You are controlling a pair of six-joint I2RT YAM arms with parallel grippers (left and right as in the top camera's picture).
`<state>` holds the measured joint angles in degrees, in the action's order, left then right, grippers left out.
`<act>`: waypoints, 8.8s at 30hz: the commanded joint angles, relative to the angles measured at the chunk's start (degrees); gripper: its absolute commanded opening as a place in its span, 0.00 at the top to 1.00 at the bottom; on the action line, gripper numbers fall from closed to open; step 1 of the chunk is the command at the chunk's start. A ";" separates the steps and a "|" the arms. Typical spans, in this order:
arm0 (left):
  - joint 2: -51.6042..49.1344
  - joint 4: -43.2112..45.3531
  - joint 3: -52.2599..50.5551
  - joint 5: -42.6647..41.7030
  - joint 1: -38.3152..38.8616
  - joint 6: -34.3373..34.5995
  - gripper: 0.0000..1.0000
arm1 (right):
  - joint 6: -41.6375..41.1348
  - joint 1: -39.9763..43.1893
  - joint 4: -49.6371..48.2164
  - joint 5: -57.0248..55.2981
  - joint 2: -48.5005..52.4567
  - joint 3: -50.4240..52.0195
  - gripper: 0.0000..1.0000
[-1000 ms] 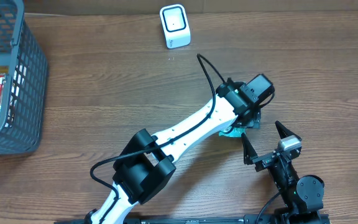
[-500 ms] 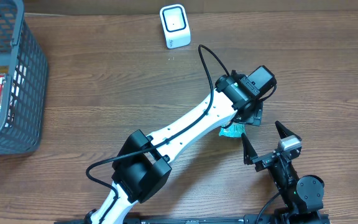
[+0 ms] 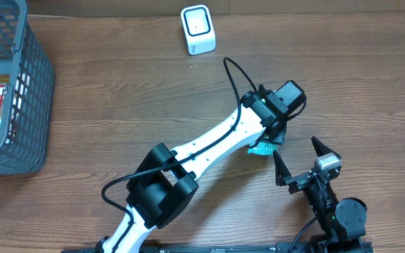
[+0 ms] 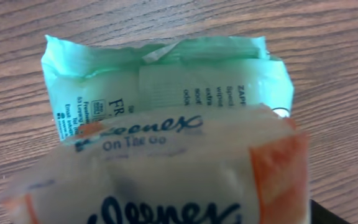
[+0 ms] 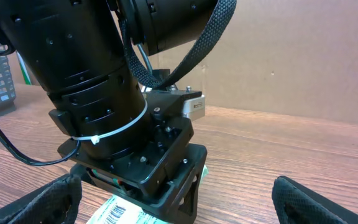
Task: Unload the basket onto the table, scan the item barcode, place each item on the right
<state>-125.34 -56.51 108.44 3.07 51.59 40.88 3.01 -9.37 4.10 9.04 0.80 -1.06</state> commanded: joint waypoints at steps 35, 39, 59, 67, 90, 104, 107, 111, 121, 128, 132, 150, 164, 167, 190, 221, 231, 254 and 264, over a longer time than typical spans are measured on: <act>-0.11 -4.57 7.21 -0.83 -0.76 -2.60 0.50 | -0.02 0.11 -0.28 0.04 -0.57 0.61 0.00; -0.11 -6.45 8.79 0.96 -1.03 -2.56 0.50 | -0.02 0.11 -0.28 0.04 -0.59 0.61 0.00; -0.13 -18.84 6.73 9.35 -6.62 5.70 0.47 | -0.02 0.11 -0.28 0.04 -0.59 0.61 0.00; -0.13 -15.47 -0.22 5.77 -6.54 7.58 0.48 | -0.02 0.11 -0.28 0.04 -0.59 0.61 0.00; -0.13 -3.96 -11.67 -2.60 -6.40 6.69 0.46 | -0.02 0.11 -0.28 0.04 -0.59 0.61 0.00; -0.11 -9.84 -4.92 -2.95 -8.37 1.27 0.21 | -0.02 0.11 -0.28 0.02 -0.59 0.61 0.00; -0.11 -11.43 -3.56 -2.95 -9.07 1.29 0.21 | -0.02 0.11 -0.28 0.04 -0.59 0.61 0.00; -0.11 -11.58 -3.54 -4.39 -9.62 0.70 0.22 | -0.02 0.11 -0.28 0.04 -0.59 0.61 0.00; -0.11 -12.07 -3.56 -4.59 -10.80 0.22 0.35 | -0.02 0.11 -0.28 0.04 -0.59 0.61 0.00; -0.11 -13.25 -2.08 -5.92 -11.78 -3.52 0.42 | -0.02 0.11 -0.28 0.04 -0.59 0.61 0.00; -0.11 -15.65 -0.59 -6.10 -13.14 -3.65 0.41 | -0.02 0.11 -0.28 0.04 -0.59 0.61 0.00; -0.13 -16.87 5.60 -10.29 -11.78 -1.66 0.61 | -0.02 0.11 -0.28 0.04 -0.57 0.61 0.00; -0.20 -13.46 2.27 3.63 -5.66 7.61 0.82 | -0.02 0.11 -0.28 0.04 -0.59 0.61 0.00; -0.20 -13.31 1.14 4.87 -5.66 8.28 0.83 | -0.02 0.11 -0.28 0.04 -0.59 0.61 0.00; -0.24 -8.90 -4.55 6.64 -5.84 9.49 0.80 | -0.02 0.11 -0.28 0.04 -0.59 0.61 0.00; -1.01 -9.29 -5.35 6.45 -4.04 10.67 0.84 | -0.02 0.11 -0.28 0.04 -0.59 0.61 0.00; -0.98 -11.65 -5.86 8.50 -4.17 10.56 0.84 | -0.02 0.11 -0.28 0.04 -0.59 0.61 0.00; -0.98 -12.22 -2.95 8.98 -4.28 3.91 0.69 | -0.02 0.11 -0.28 0.02 -0.59 0.61 0.00; -1.01 -9.92 -5.16 9.33 -3.87 4.59 0.74 | -0.02 0.11 -0.28 0.04 -0.59 0.61 0.00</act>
<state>-125.71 -66.81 104.18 11.27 47.18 46.09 2.98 -9.37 4.10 9.04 0.80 -1.06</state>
